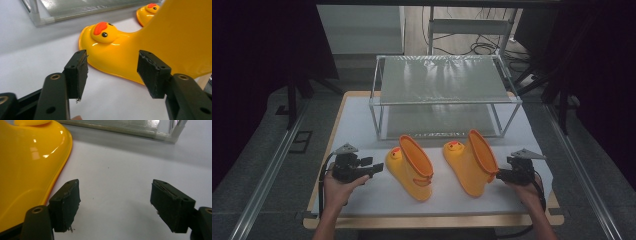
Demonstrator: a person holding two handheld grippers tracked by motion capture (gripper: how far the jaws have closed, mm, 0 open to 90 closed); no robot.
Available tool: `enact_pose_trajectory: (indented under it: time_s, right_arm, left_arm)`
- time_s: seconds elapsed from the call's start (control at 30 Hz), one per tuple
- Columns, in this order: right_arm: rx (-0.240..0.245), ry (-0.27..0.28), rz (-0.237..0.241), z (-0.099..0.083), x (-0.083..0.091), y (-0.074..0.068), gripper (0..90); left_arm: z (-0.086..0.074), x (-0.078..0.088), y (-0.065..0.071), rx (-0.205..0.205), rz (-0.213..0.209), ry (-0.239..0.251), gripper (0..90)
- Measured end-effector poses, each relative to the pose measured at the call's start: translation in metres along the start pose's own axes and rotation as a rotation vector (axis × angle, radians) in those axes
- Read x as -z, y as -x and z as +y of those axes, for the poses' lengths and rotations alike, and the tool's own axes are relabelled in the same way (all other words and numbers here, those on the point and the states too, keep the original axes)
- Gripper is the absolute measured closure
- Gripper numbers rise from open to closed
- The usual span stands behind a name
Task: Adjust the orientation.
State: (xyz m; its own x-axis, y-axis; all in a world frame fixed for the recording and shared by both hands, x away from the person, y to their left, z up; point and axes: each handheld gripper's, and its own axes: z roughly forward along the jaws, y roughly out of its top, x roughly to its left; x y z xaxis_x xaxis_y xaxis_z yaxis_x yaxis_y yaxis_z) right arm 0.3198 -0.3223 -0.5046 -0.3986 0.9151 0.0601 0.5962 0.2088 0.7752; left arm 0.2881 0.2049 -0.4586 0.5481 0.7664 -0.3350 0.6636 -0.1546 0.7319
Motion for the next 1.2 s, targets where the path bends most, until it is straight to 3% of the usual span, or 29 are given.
enact_pose_trajectory:
  time_s: [0.13, 0.37, 0.4, 0.5, 0.57, 0.6, 0.67, 0.73, 0.77, 0.97, 1.07, 1.2]
  right_arm:
    - [-0.021, 0.014, 0.025, -0.006, 0.004, 0.001, 26.9]
    - [-0.017, 0.019, 0.025, -0.005, 0.004, 0.002, 30.5]
    - [-0.02, 0.022, 0.023, -0.005, 0.004, 0.002, 30.5]
    - [-0.031, 0.025, 0.027, -0.007, 0.004, 0.004, 31.1]
    - [-0.026, 0.031, 0.023, -0.007, 0.005, 0.005, 31.6]
    - [-0.026, 0.031, 0.023, -0.007, 0.005, 0.005, 31.6]
    - [-0.033, 0.036, 0.014, -0.007, 0.005, 0.006, 32.0]
    - [-0.039, 0.035, 0.012, -0.008, 0.006, 0.007, 32.3]
    - [-0.042, 0.036, 0.011, -0.008, 0.006, 0.007, 32.4]
    - [-0.061, 0.029, -0.004, -0.01, 0.005, 0.012, 33.0]
    - [-0.067, 0.028, -0.01, -0.011, 0.005, 0.013, 33.2]
    - [-0.069, 0.022, -0.011, -0.012, 0.004, 0.015, 33.2]
  left_arm:
    - [-0.001, 0.001, 0.004, -0.003, 0.008, 0.003, 66.9]
    - [-0.003, 0.003, 0.003, 0.015, 0.015, -0.028, 88.9]
    - [-0.003, 0.003, 0.003, 0.015, 0.015, -0.028, 89.6]
    - [-0.006, 0.003, 0.019, -0.009, -0.011, -0.035, 89.7]
    - [-0.01, -0.001, 0.032, -0.043, -0.022, -0.046, 89.8]
    - [-0.01, -0.001, 0.032, -0.043, -0.022, -0.046, 89.8]
    - [-0.02, -0.013, 0.051, -0.082, -0.024, -0.062, 89.8]
    - [-0.024, -0.016, 0.057, -0.094, -0.021, -0.065, 89.8]
    - [-0.032, -0.025, 0.07, -0.122, -0.044, -0.085, 89.9]
    - [-0.045, -0.05, 0.107, -0.193, -0.081, -0.109, 89.8]
    - [-0.046, -0.059, 0.118, -0.218, -0.069, -0.097, 89.8]
    - [-0.05, -0.059, 0.13, -0.242, -0.079, -0.031, 89.8]
